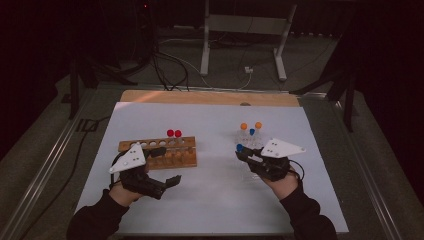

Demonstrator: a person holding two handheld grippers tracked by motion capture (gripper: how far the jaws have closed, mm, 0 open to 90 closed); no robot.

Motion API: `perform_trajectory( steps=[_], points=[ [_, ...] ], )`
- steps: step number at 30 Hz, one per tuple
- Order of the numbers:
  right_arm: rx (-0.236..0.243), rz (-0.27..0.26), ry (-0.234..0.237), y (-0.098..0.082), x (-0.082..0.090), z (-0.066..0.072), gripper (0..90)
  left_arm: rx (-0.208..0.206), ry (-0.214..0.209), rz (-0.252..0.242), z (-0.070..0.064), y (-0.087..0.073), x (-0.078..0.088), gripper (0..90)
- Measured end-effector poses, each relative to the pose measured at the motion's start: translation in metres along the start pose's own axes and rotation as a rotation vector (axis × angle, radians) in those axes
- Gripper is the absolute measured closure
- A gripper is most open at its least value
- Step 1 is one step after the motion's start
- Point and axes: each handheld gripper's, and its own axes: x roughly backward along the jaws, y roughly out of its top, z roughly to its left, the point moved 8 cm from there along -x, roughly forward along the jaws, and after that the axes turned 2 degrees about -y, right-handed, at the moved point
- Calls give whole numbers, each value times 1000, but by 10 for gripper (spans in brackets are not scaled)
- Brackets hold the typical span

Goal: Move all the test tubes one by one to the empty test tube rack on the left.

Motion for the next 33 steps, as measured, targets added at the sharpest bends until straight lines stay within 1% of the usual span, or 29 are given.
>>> perform_trajectory(
  steps=[5,6,8,12,15,18,19,20,21,22,27,30,32,33],
  points=[
    [8,15,71,-4,-9,23,769,-3,-19,0,-4,6,-8,7],
    [13,18,80,-5,-11,26,769,-1,-29,-2,-6,7,-10,7],
    [15,29,105,-7,-14,35,769,-7,-32,5,-7,9,-13,11],
    [26,41,139,-9,-19,47,769,-12,-48,11,-11,13,-22,15],
    [33,43,163,-9,-22,56,769,-10,-64,15,-14,15,-27,43],
    [42,45,181,-9,-24,63,769,-14,-78,8,-18,17,-32,79],
    [42,44,186,-9,-24,64,769,-14,-87,4,-19,17,-34,100],
    [43,45,194,-9,-25,67,769,-16,-92,3,-20,17,-36,142],
    [45,46,196,-9,-25,68,769,-19,-93,6,-22,17,-38,165],
    [47,47,201,-9,-26,69,769,-23,-99,11,-23,17,-40,170],
    [47,51,221,-10,-29,76,769,-42,-125,15,-30,13,-48,374],
    [53,49,229,-9,-31,80,769,-49,-142,22,-33,11,-53,454],
    [52,50,235,-9,-32,81,769,-71,-148,35,-36,9,-55,495],
    [56,50,236,-9,-32,82,769,-74,-152,35,-37,9,-56,513]
  ],
)
